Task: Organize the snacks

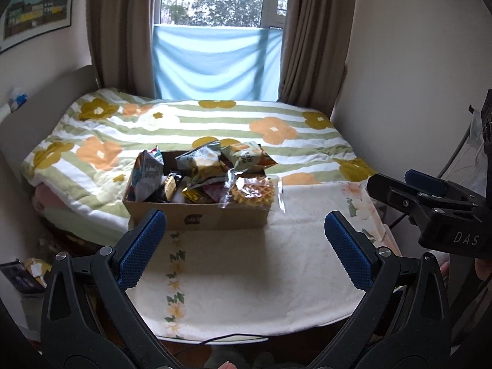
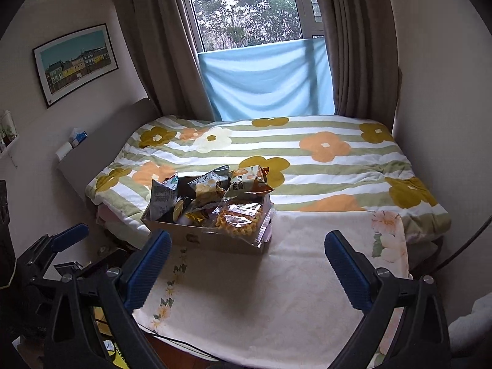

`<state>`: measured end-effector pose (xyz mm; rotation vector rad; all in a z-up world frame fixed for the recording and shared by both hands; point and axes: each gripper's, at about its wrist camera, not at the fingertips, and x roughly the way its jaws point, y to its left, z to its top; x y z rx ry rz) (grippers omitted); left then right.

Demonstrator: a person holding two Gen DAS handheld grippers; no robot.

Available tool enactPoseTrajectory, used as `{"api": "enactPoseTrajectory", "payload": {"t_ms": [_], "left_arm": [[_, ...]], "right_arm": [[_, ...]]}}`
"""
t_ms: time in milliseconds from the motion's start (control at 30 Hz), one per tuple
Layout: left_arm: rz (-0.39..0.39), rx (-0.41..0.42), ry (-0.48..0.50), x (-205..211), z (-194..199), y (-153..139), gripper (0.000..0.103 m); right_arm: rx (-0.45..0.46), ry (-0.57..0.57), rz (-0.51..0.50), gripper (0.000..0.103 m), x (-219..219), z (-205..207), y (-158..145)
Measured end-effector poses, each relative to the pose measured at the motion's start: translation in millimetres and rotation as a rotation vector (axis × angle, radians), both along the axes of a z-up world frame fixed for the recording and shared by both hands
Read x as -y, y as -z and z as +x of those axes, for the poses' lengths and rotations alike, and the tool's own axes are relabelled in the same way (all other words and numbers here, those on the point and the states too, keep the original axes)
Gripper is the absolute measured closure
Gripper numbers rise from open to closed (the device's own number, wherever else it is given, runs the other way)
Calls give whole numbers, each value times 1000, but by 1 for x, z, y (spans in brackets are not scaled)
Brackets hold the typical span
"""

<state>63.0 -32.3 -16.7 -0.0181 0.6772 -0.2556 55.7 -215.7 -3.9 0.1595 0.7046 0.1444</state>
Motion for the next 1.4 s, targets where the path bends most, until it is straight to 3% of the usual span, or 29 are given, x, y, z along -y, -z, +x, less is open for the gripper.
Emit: {"api": "enactPoseTrajectory", "payload": {"t_ms": [267,467,900,1400], "left_arm": [[1,52,4,21,-64,-13,0],[60,64,-72,14,-85,-11,0],[62,72,-118,-14,-76,-7,0],[94,94,-102,-8,-61,-8,0]], "right_arm": [[37,43,-43,3,17,-55,-11],[73,109,-88,3,26,-84,-9],[130,212,-192,0,22,-105,-12],[118,222,-175,1,22,-92,-9]]}}
